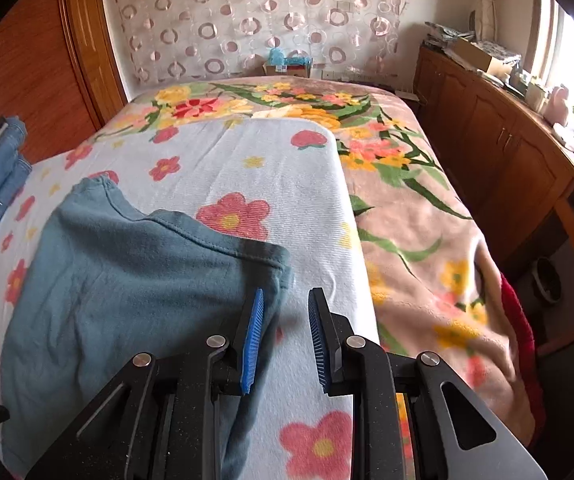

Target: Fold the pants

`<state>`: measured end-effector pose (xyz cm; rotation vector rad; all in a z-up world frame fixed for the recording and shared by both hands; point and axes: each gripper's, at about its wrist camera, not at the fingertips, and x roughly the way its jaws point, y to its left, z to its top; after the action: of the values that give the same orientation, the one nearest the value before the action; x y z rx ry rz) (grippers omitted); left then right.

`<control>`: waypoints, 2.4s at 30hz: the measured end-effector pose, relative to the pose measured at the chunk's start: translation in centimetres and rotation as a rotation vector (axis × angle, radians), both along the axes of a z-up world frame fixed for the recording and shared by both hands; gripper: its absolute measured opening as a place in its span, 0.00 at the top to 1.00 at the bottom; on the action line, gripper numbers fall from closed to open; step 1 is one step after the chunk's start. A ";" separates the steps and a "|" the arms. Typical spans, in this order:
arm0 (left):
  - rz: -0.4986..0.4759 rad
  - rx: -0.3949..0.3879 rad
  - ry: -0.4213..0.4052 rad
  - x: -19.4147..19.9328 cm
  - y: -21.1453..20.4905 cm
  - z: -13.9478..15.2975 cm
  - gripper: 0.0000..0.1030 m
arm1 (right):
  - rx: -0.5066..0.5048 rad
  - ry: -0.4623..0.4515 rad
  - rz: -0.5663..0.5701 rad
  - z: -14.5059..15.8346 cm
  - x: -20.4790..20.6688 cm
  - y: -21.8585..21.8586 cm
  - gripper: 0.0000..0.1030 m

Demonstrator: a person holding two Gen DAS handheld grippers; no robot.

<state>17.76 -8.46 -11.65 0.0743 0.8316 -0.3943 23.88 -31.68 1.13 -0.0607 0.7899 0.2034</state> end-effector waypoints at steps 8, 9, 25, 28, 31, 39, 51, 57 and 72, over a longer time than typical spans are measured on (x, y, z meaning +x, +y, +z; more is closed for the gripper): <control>0.000 0.017 0.017 0.0 -0.2 -0.2 0.25 | 0.041 -0.067 0.083 0.5 -7.5 0.7 0.62; 0.001 0.022 0.023 0.1 -0.3 -0.3 0.25 | 0.039 -0.073 0.090 0.3 -8.3 0.8 0.61; 0.003 0.084 0.017 -0.1 -1.4 -0.4 0.22 | -0.024 -0.083 0.117 -2.9 -13.9 1.4 0.53; 0.003 0.085 0.018 -0.1 -1.4 -0.4 0.22 | -0.047 -0.095 0.115 -3.3 -14.0 2.2 0.46; 0.001 0.085 0.020 0.0 -1.5 -0.4 0.22 | -0.011 -0.067 0.101 -3.5 -13.9 1.9 0.43; -0.011 0.071 0.037 -0.5 -1.3 -0.2 0.22 | -0.002 -0.072 0.094 -3.5 -14.0 2.0 0.43; -0.077 -0.036 0.023 -3.8 -1.7 0.9 0.31 | 0.058 -0.092 0.085 -2.1 -19.5 -0.3 0.60; -0.105 -0.058 0.056 -4.8 -2.1 0.2 0.45 | 0.094 -0.052 0.086 -2.5 -21.5 -1.2 0.68; -0.106 -0.057 0.048 -5.6 -2.2 0.0 0.48 | 0.113 -0.060 0.080 -2.3 -22.9 -1.1 0.94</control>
<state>12.20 -10.64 -11.60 0.0564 0.8656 -0.5214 0.99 -32.77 -1.21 0.0089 0.7156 0.3200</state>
